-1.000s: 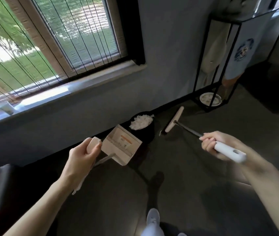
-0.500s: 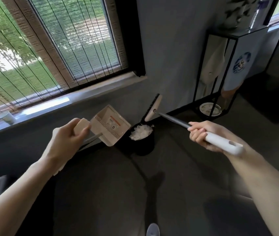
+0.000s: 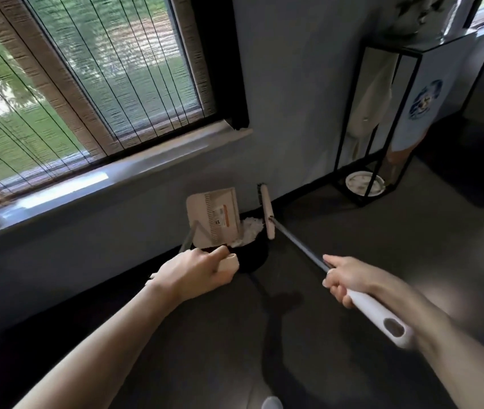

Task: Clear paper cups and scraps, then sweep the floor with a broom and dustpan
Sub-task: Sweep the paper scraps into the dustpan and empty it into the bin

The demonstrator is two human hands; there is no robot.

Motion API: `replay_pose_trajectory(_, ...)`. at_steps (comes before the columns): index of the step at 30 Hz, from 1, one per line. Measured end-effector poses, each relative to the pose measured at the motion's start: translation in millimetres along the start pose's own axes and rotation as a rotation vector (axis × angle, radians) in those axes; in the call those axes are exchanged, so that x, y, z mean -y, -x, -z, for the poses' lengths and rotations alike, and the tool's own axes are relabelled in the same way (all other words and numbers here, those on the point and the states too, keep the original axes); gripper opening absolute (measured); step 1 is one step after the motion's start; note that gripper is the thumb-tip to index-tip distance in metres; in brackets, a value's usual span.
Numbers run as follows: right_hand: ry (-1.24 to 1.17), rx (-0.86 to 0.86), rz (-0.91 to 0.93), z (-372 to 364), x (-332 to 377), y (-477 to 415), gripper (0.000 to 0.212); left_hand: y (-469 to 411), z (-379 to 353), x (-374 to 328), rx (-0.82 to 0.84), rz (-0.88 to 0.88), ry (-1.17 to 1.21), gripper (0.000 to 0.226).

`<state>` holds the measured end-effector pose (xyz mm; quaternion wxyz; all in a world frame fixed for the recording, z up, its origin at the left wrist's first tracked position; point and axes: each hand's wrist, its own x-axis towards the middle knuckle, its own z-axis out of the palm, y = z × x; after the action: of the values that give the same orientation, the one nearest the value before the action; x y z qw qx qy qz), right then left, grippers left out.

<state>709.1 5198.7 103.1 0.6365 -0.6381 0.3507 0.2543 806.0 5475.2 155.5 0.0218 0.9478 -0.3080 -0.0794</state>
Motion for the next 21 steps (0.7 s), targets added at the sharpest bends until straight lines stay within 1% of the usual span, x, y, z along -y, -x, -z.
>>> replay_pose_trajectory(3,0.143,-0.075,0.029,6,-4,6,0.078,-5,-5,0,-0.029,-0.082,-0.021,0.031)
replay_pose_trajectory(6,0.269,-0.128,0.069,9,-4,12,0.08,-9,-2,3,-0.061,-0.08,-0.041,0.033)
replay_pose_trajectory(8,0.249,-0.119,0.074,10,-5,14,0.08,-9,3,7,-0.035,-0.049,-0.029,0.035)
replay_pose_trajectory(10,0.172,-0.093,0.072,12,-6,16,0.079,-5,10,11,-0.011,-0.017,0.035,0.034)
replay_pose_trajectory(12,0.113,-0.077,0.073,13,-5,18,0.08,1,17,14,-0.019,0.012,0.086,0.03)
replay_pose_trajectory(15,0.03,-0.07,0.085,15,-1,24,0.079,8,26,15,-0.035,0.028,0.083,0.026)
replay_pose_trajectory(16,0.005,-0.064,0.094,15,2,26,0.078,10,28,15,-0.054,0.0,0.066,0.026)
replay_pose_trajectory(18,-0.04,-0.051,0.114,16,6,32,0.077,14,25,15,-0.07,-0.114,-0.018,0.029)
replay_pose_trajectory(21,-0.065,-0.027,0.132,12,9,42,0.075,22,6,13,0.021,-0.26,-0.21,0.038)
